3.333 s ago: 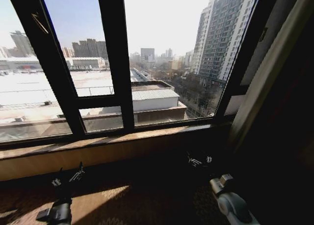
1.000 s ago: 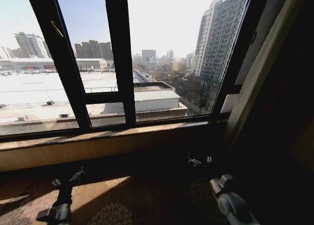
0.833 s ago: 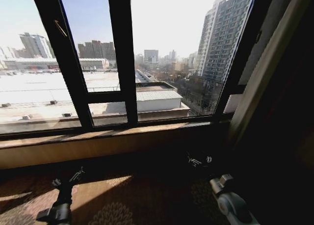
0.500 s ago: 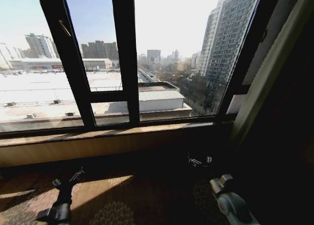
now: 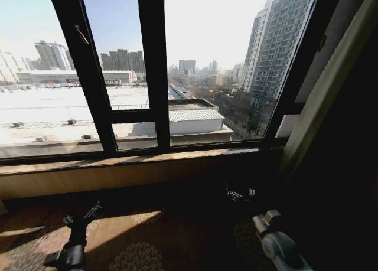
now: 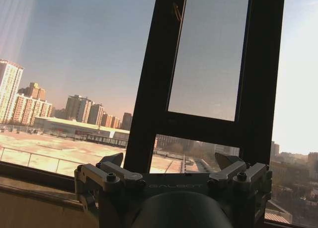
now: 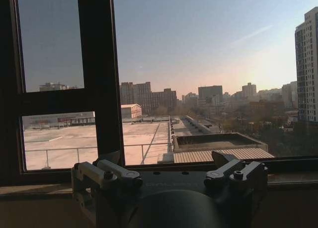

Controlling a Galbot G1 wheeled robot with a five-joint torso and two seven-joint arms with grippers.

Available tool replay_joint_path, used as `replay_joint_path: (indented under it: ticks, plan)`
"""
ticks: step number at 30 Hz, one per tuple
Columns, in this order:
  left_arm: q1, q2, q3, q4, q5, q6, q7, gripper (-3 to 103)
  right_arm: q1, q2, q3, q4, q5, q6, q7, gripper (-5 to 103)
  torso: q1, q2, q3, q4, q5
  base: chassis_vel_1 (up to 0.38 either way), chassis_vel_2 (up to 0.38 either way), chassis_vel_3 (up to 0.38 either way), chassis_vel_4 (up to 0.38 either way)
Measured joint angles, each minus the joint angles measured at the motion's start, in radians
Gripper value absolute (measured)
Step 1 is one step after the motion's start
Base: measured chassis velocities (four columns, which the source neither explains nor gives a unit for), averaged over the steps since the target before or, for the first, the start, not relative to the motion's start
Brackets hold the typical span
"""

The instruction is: Open the curtains by pulling them apart, changing their state from closed to fully open.

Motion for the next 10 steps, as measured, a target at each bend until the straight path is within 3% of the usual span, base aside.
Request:
replay_joint_path:
  ticks: [10]
  plan:
    - [0.000,0.000,0.000,0.000,0.000,0.000,0.000,100,0.000,0.000,0.000,0.000,0.000,0.000,0.000,100,0.011,0.022,0.010,0.0000,0.0000,0.000,0.000,0.000,0.000]
